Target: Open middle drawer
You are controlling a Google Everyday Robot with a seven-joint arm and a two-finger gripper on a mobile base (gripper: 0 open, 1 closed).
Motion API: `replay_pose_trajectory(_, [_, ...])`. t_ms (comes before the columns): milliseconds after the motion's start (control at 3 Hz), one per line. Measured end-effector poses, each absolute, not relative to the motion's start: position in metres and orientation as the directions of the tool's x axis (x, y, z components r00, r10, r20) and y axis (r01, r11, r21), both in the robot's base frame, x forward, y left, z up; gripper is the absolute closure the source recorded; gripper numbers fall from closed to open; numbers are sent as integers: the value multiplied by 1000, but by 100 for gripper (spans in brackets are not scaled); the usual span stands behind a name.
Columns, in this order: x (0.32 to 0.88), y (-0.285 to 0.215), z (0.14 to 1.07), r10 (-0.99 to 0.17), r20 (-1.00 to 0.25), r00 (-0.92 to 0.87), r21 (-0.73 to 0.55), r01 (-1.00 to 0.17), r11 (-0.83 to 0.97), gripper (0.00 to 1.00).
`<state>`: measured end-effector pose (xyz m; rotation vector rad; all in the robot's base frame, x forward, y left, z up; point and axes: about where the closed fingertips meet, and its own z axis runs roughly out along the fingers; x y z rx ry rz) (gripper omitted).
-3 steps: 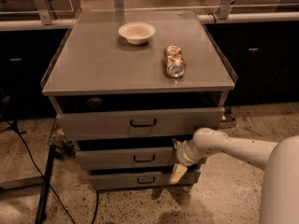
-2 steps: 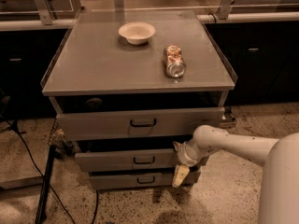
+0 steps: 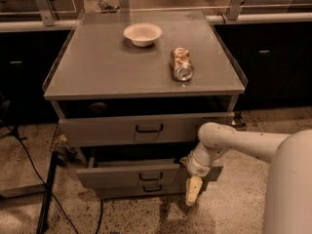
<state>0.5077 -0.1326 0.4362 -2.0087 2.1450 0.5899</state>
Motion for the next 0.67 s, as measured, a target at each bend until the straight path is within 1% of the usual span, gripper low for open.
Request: replay_pose_trajectory(667, [473,-137,440,-951,-300,-80,369,-929,-38,0])
